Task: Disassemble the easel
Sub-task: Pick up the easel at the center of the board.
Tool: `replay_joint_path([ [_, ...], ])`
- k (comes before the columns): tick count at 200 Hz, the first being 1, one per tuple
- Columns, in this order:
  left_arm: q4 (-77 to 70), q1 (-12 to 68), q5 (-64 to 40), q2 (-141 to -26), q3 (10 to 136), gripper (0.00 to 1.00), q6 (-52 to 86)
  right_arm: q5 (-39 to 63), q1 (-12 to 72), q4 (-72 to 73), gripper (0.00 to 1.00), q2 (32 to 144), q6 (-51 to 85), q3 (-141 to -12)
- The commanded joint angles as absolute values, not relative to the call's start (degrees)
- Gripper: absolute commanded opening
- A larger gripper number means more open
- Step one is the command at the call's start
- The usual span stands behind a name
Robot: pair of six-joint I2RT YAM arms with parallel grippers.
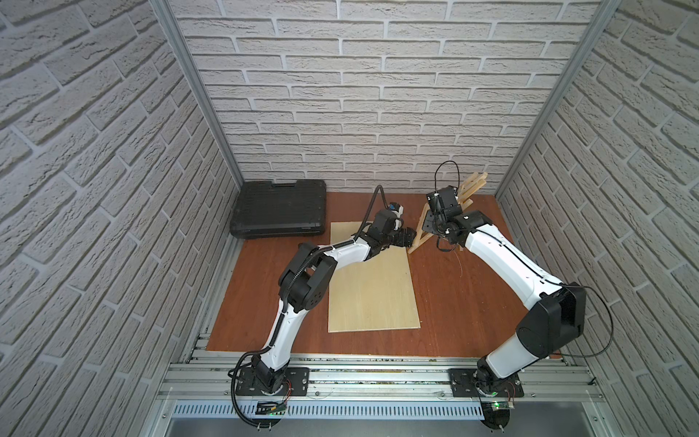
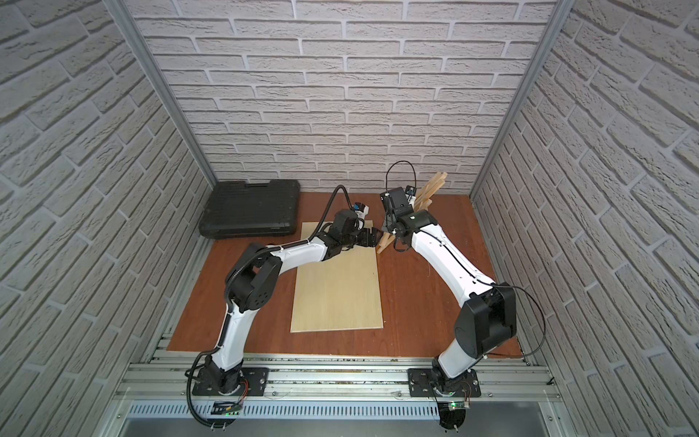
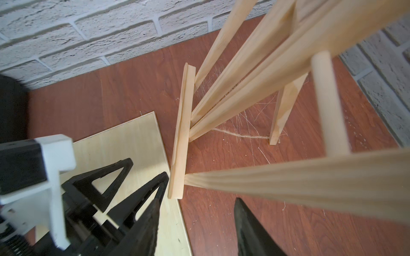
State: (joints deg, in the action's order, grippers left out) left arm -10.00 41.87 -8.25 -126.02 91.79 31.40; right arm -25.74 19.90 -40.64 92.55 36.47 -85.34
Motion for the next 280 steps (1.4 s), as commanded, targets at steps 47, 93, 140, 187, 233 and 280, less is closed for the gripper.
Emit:
replay_joint_path([
  [47,-9.88,42.41,-6.51,-126.43,93.07,0.88,28.96,-39.55,20.21,-39.59,0.50,96.12,42.44,-84.98],
  [93,-9.87,42.72,-6.07,-126.47,93.12,0.88,28.48,-40.35,20.06,-33.61,0.38,96.94,40.57,-82.73],
  [140,-9.13,43.19,-5.56,-126.30,93.34,0.88,26.90,-42.19,19.87,-24.85,0.22,95.71,39.20,-77.50],
  [187,-8.96,43.41,-5.52,-126.21,93.43,0.88,26.50,-42.58,18.80,-21.09,0.12,94.32,36.74,-75.12],
  [233,-8.88,43.43,-5.29,-125.88,93.34,0.88,26.02,-39.39,17.49,-17.99,0.03,90.09,29.10,-72.58],
  [280,-10.68,43.61,-5.58,-123.99,91.15,0.88,25.75,-31.26,16.17,-21.97,0.03,79.15,25.30,-71.54],
])
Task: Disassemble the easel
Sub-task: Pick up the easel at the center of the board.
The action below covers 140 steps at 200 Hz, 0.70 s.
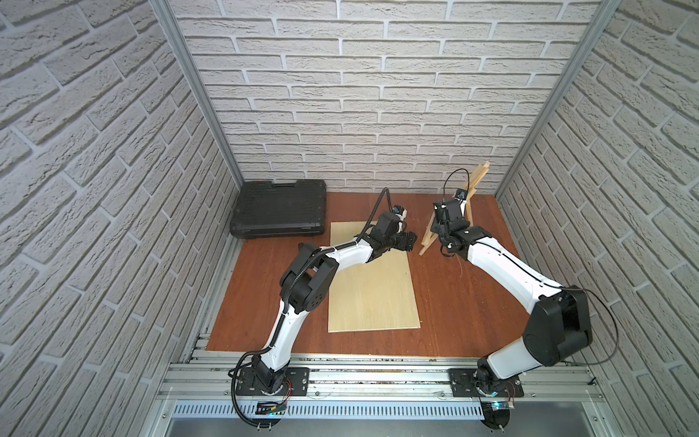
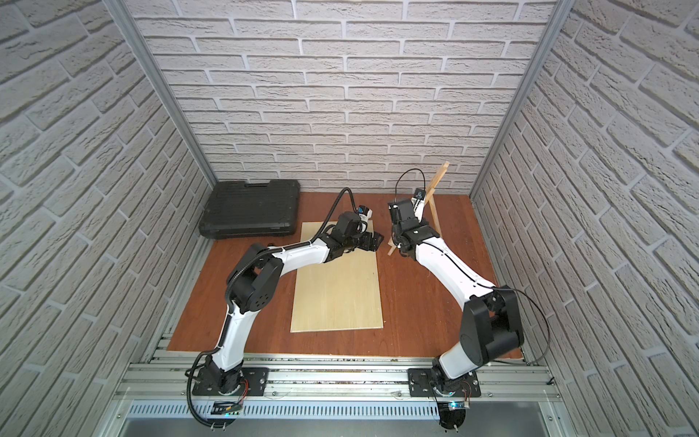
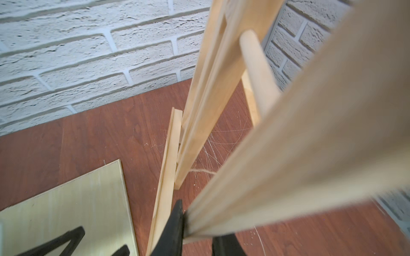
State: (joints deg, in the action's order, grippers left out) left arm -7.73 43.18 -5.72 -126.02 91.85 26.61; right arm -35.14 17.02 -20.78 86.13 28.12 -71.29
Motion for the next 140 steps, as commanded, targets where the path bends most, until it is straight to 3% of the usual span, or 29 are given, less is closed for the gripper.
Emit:
replay_joint_path([
  [1,-10.75,43.65,-5.56,-123.91,91.06,0.88,25.75,-30.97,16.09,-22.19,0.03,78.91,25.39,-71.54],
  [58,-17.99,42.63,-2.91,-117.12,81.88,0.88,26.30,-11.34,12.18,-25.72,0.03,69.19,28.97,-70.32],
  [140,-28.01,38.90,-1.07,-112.10,72.64,0.85,32.15,4.34,7.57,-17.42,0.03,65.93,37.33,-68.68],
])
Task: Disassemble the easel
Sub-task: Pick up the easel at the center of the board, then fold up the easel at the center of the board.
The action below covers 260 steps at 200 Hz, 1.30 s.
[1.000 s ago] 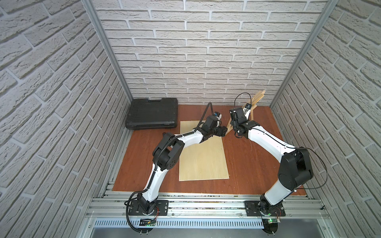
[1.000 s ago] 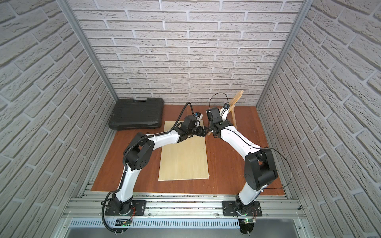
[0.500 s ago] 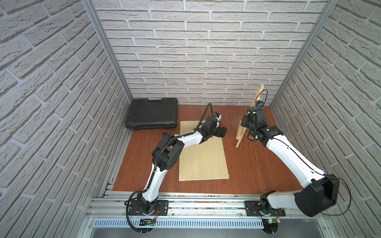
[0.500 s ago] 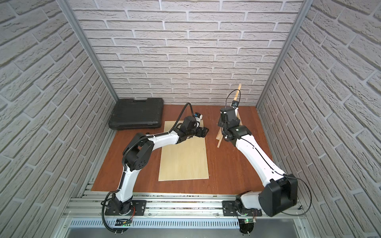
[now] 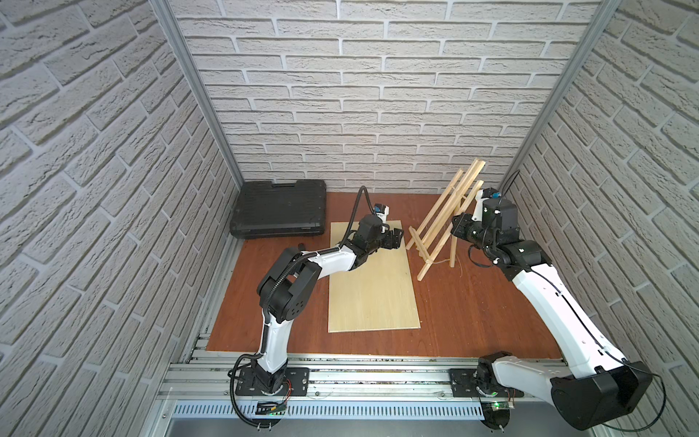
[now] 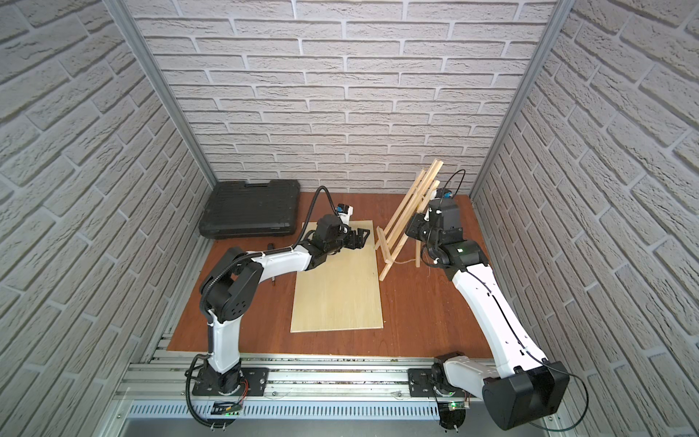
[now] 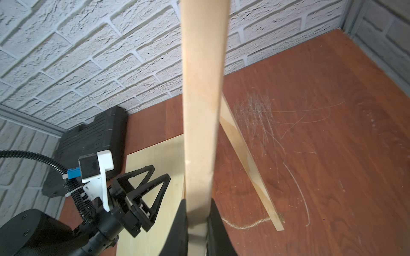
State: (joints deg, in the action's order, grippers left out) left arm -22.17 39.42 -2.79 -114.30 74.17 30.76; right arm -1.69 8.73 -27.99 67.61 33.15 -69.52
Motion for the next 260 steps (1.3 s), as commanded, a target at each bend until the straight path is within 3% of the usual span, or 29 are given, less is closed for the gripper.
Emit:
replay_joint_path([
  [1,-28.07,38.96,-1.02,-112.08,72.58,0.85,32.16,4.50,7.52,-17.23,0.02,65.97,37.52,-68.62],
  [76,-31.04,38.94,3.83,-109.74,69.19,0.85,30.81,18.32,-0.37,-2.49,0.03,75.95,46.87,-65.23],
  [114,-30.16,40.18,4.55,-109.97,69.94,0.85,28.26,30.92,-8.75,4.67,0.03,82.51,50.78,-61.80],
  [195,-23.92,44.06,5.77,-113.62,75.80,0.85,20.91,35.64,-15.66,7.18,0.03,85.99,45.78,-56.37],
  [260,-21.44,45.56,6.03,-116.00,78.52,0.85,19.01,30.60,-21.43,12.09,0.03,83.29,46.29,-46.73],
])
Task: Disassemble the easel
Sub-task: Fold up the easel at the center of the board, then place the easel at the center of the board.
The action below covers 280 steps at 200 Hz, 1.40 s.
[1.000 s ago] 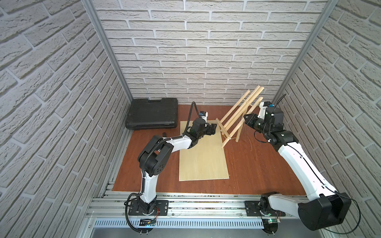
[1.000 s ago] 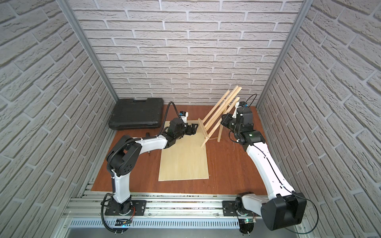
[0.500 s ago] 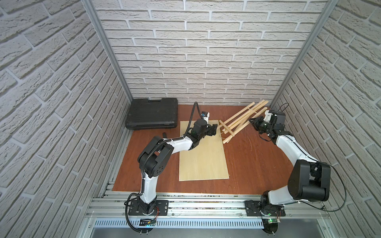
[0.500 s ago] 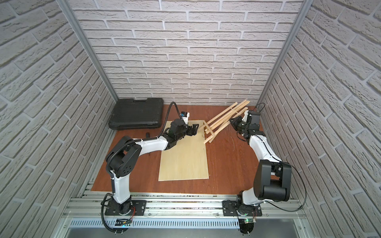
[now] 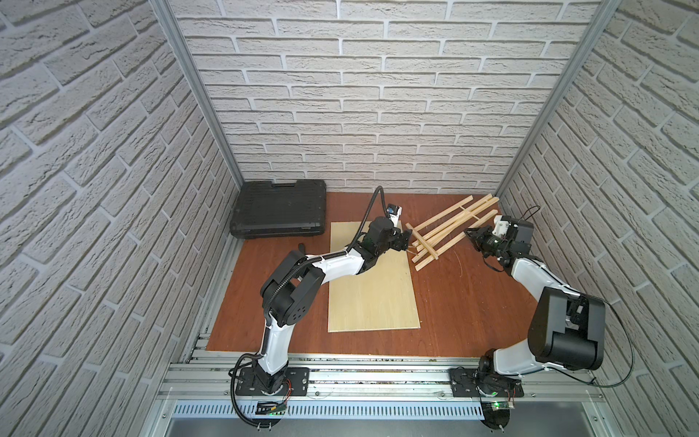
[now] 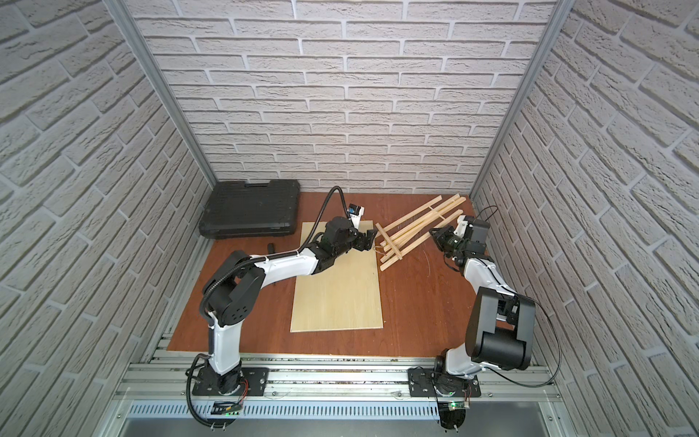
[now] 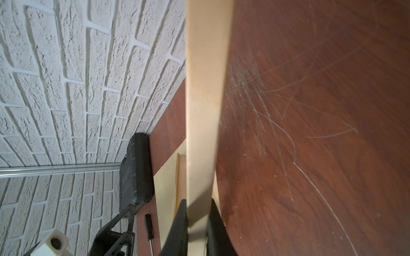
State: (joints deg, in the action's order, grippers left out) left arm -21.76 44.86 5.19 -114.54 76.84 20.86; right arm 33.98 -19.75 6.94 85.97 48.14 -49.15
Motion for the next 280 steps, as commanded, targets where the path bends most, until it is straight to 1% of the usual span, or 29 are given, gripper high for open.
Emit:
replay_joint_path([
  [1,-21.44,45.55,6.09,-116.01,78.55,0.85,18.91,30.51,-21.48,12.28,0.03,83.26,46.35,-46.61],
  [40,-20.53,46.64,7.10,-116.57,79.38,0.86,16.84,27.70,-24.45,20.92,0.03,82.26,49.65,-40.05],
  [103,-20.13,48.16,8.62,-117.11,80.16,0.85,14.37,18.06,-24.71,33.11,0.03,80.10,54.36,-29.65],
  [135,-19.86,48.68,9.09,-117.40,80.50,0.86,13.50,12.98,-24.76,37.92,0.03,81.06,58.50,-25.66],
  [170,-19.56,49.40,9.97,-117.64,80.95,0.86,12.19,9.45,-24.57,45.09,0.03,84.50,63.09,-22.48],
  [205,-19.42,49.99,10.85,-117.90,81.38,0.86,11.26,6.72,-22.61,49.52,0.03,89.63,65.95,-23.01],
  [235,-19.14,50.10,11.40,-118.12,81.65,0.86,11.06,3.34,-18.57,50.45,0.03,95.62,66.85,-26.38],
  [280,-19.16,50.10,11.94,-118.12,81.64,0.87,10.81,3.29,-14.75,53.45,0.03,105.49,68.55,-32.85],
])
